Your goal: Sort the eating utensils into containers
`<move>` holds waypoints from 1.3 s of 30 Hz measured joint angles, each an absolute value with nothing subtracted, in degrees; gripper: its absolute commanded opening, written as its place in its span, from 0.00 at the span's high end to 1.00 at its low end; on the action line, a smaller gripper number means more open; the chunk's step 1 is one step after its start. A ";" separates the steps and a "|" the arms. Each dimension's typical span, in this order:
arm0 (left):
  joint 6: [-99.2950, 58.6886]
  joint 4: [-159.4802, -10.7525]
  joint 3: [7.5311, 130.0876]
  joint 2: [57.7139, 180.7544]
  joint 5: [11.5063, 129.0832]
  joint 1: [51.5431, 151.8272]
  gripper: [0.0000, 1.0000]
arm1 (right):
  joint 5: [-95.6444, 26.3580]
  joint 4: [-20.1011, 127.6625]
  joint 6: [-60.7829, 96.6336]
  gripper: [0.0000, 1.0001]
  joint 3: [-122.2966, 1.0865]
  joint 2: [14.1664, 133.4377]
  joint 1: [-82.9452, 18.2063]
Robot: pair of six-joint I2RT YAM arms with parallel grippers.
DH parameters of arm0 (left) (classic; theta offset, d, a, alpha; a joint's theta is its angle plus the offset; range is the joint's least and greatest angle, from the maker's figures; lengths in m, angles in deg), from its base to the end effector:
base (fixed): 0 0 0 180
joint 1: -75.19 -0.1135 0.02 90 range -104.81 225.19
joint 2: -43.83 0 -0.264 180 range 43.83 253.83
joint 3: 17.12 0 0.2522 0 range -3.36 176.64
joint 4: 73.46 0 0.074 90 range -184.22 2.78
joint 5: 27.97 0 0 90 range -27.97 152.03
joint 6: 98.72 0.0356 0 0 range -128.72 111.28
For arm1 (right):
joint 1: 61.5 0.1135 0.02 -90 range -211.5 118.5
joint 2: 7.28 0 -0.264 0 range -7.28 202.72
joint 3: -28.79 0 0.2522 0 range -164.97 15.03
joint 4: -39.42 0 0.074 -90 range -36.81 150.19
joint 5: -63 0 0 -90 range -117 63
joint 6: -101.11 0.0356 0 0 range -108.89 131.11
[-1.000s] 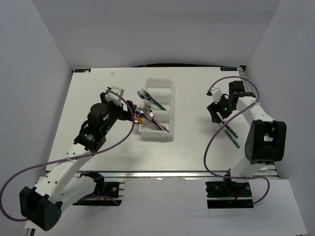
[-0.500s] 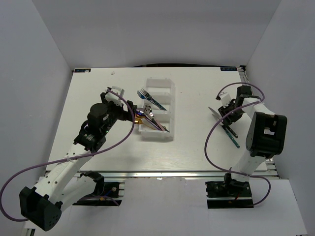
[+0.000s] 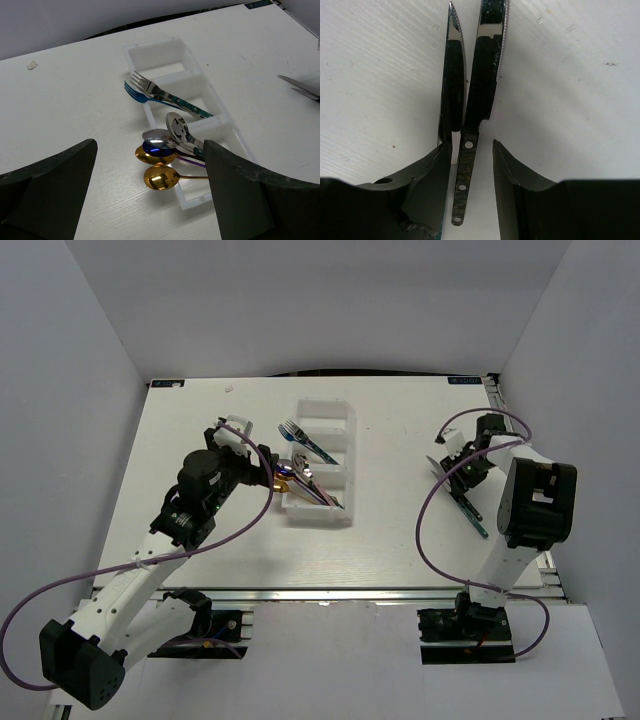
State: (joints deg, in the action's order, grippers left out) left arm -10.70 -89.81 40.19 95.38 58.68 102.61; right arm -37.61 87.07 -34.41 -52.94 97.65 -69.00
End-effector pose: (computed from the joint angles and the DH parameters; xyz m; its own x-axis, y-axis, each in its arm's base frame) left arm 0.1913 -0.0969 0.3254 -0.1772 0.0531 -0.9828 0.4029 0.9150 -0.0232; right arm 0.3534 -0.0399 0.1663 -0.7050 -0.6145 -0.3539 -0.6203 0.7763 -0.1122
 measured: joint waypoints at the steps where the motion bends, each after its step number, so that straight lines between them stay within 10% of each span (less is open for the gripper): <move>1: -10.70 -89.79 40.19 95.36 58.68 102.61 0.02 | -37.59 87.07 -34.38 0.57 -53.11 97.80 -69.00; 39: -10.70 -89.79 40.19 95.60 58.66 102.61 0.02 | -45.11 90.22 -32.99 0.54 -60.87 104.01 -78.21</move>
